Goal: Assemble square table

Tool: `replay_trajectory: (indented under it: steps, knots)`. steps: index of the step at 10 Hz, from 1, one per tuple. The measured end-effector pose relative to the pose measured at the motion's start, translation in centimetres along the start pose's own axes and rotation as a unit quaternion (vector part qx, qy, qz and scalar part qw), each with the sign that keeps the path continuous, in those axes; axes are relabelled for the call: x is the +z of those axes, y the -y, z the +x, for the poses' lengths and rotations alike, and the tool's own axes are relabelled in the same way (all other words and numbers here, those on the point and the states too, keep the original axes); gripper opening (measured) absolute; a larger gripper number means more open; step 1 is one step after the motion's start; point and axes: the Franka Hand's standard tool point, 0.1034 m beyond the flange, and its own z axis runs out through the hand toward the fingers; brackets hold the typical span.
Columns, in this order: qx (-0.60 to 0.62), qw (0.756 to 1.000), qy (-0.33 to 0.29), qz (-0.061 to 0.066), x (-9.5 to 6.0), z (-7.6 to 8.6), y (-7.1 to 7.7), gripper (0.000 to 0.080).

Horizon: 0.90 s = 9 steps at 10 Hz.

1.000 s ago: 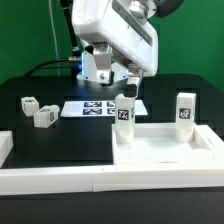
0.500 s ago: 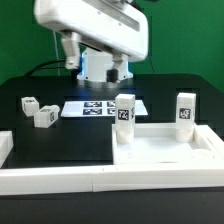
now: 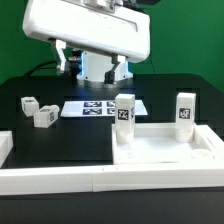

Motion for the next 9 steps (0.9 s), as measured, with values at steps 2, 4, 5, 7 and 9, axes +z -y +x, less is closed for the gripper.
replay_trajectory:
  steps: [2, 4, 5, 7, 9]
  knots:
    - [0.070, 0.998, 0.007, -0.003, 0.0, -1.5, -1.8, 0.0649]
    - [0.122, 0.992, 0.016, -0.004, -1.1, -4.6, -4.4, 0.0649]
    - [0.162, 0.986, 0.027, -0.008, -1.3, -7.4, -6.4, 0.0649]
    - [0.259, 0.964, 0.055, -0.011, -0.5, -12.0, -8.5, 0.0649]
    - [0.290, 0.955, 0.053, -0.012, -0.5, -11.6, -8.2, 0.0649]
